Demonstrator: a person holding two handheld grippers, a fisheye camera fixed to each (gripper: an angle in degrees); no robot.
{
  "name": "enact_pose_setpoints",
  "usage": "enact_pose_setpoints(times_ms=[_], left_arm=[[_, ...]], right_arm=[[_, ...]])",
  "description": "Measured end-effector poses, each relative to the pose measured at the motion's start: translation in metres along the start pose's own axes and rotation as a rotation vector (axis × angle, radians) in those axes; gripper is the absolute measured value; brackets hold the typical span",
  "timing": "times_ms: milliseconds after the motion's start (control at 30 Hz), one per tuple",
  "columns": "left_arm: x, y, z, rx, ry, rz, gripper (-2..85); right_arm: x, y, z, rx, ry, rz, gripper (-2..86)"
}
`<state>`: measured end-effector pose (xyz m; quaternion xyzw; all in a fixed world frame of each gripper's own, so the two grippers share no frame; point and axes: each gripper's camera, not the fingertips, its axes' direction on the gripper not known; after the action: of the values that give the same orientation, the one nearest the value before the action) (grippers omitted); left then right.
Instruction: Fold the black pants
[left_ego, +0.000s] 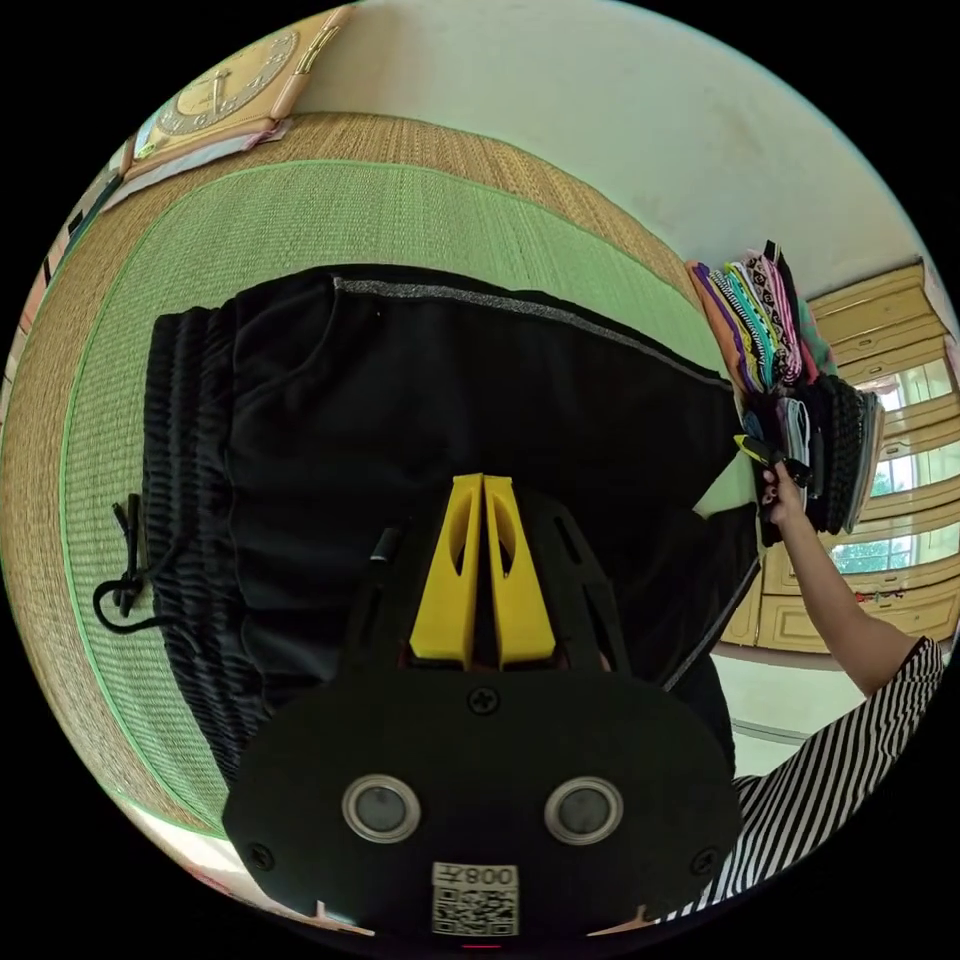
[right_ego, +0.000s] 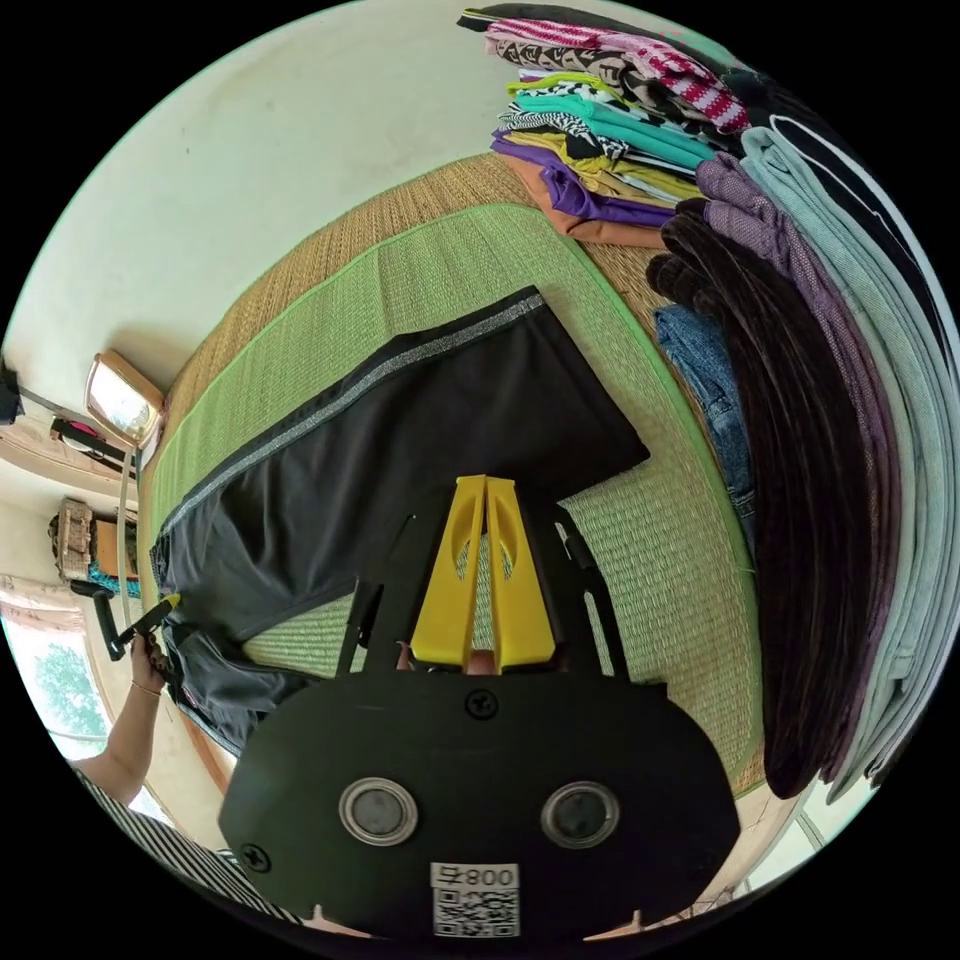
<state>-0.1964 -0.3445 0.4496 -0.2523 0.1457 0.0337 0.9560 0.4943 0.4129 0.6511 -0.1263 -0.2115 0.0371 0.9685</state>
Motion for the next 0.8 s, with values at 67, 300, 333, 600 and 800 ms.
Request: enact_pose_setpoints(times_ms=[67,300,333,600,800], left_arm=[[0.005,-0.001,0.006,0.003,-0.026,0.002,0.0],[0.025,0.040,0.022,-0.008,0.139,0.083,0.4],[0.030,0.048,0.031,-0.037,0.175,0.102,0.7],[0.090,0.055,0.087,-0.158,0.248,0.311,7.0],[0.113,0.060,0.131,-0.213,0.247,0.344,5.9]], right_arm=[[-0.004,0.002,-0.009,0.025,0.017,-0.017,0.0],[0.002,0.091,-0.048,0.063,-0.015,-0.097,0.2],[0.007,0.112,-0.047,0.032,-0.012,-0.089,0.3],[0.045,0.194,-0.070,0.028,0.100,0.100,5.3],[0.054,0.206,-0.060,-0.053,0.197,0.099,6.7]])
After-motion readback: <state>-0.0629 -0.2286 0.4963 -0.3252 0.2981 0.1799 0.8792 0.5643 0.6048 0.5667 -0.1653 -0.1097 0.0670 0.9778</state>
